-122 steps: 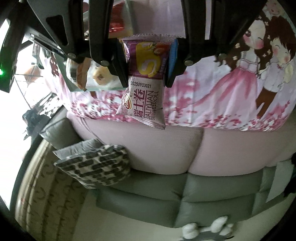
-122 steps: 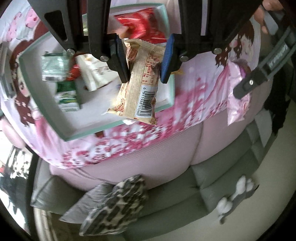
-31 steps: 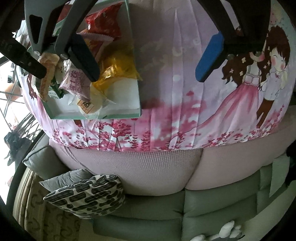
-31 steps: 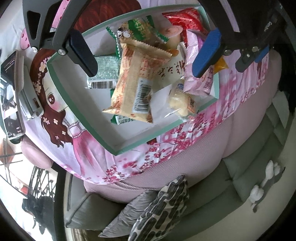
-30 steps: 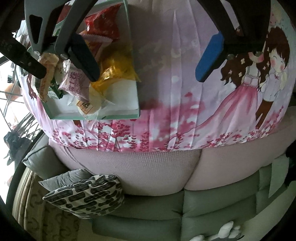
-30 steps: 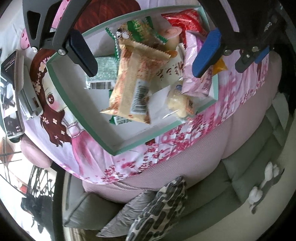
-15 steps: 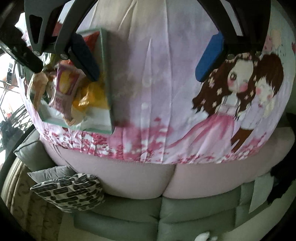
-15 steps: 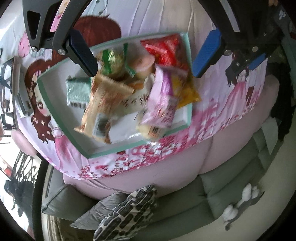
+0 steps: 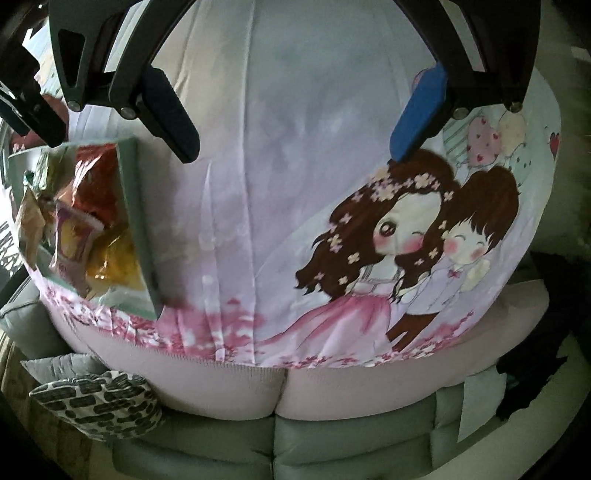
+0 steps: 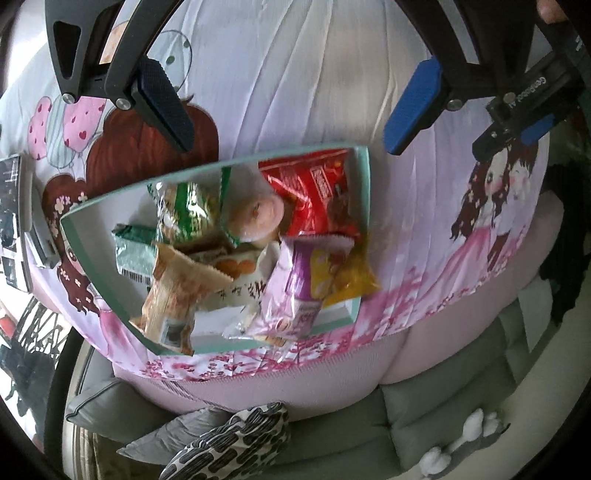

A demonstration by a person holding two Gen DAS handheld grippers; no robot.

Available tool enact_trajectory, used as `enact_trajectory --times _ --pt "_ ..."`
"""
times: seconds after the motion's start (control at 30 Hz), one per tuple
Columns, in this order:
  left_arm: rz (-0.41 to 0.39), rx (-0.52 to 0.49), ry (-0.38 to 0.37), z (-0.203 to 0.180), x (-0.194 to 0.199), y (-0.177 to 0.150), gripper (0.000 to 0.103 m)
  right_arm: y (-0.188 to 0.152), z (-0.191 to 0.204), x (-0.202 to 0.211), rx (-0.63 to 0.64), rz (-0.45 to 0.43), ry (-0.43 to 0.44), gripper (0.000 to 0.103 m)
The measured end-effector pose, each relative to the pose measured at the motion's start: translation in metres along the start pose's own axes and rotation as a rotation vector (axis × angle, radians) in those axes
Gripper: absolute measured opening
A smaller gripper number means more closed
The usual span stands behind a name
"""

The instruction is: Organize snacks

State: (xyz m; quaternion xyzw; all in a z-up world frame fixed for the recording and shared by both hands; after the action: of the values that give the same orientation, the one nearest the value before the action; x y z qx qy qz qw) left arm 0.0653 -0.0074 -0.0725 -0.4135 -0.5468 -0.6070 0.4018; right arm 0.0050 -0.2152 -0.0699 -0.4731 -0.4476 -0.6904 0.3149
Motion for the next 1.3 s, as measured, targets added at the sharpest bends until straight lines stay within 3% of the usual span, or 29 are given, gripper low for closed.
enact_trajectory --times 0.7,1.3 --pt "0.085 0.013 -0.018 0.003 -0.021 -0.013 0.102 0.0 0.001 -0.013 0.021 0.011 -0.016 0.103" --pt "0.102 0.007 -0.017 0.002 -0.026 -0.014 0.103 -0.001 0.001 -0.02 0.026 0.025 -0.01 0.103"
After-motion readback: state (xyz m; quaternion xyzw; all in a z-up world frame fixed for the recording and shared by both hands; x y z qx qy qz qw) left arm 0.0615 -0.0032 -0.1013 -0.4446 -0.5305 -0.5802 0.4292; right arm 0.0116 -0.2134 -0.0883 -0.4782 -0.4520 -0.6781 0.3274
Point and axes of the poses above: each gripper's, at about its wrist camera, not at the fingertips, and x roughly against the way its jaws point, z to its left, y to its top, the point moved 10 cm from there along -x, roughly the way its jaws point, and after that the axes turned 9 degrees about z, right-handed, at the moved point
